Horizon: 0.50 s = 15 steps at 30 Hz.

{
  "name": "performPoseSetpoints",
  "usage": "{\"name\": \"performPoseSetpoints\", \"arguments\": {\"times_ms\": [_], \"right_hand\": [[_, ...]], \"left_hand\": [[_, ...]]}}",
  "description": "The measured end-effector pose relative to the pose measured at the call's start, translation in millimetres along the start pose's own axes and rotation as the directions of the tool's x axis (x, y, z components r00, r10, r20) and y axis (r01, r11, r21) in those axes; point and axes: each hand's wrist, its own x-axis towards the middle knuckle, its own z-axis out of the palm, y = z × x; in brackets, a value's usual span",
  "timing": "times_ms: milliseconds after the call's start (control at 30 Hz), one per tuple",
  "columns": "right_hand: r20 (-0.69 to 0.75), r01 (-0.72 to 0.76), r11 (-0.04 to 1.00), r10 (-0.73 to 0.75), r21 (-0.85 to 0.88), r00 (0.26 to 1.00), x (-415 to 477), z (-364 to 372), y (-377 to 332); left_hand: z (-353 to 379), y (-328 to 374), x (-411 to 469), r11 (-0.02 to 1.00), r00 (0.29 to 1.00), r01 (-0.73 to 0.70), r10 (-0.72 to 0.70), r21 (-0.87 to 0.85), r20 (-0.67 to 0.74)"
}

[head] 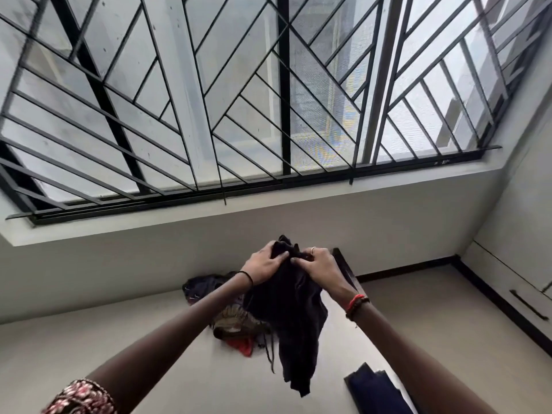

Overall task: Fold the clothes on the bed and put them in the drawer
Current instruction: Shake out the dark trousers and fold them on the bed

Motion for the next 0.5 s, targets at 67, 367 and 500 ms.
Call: {"name": "performPoseSetpoints", "arguments": {"times_ms": [67,367,500], "right_hand": [[0.072,-0.021,0.982,0.007,0.19,0.997,-8.7,1.0,-5.3],[0.409,-0.071,0.924,-0.096,0.375,0.907,-22.3,6.4,-4.9],[0.441,-0.199,0.841,-0.051,0.503,0.896,-23.5,5.1,-4.2]], "left_hand": [[2.7,1.3,0.7,0.996,1.0,0.014,-0.015,-0.084,-0.007],[16.6,-14.0,2.1,0.895,0.958,0.265,-0.287,-0.358,-0.008],[15.5,-12.4,-4.3,0.901,0.962,0.242,-0.27,-0.361,-0.03]]}}
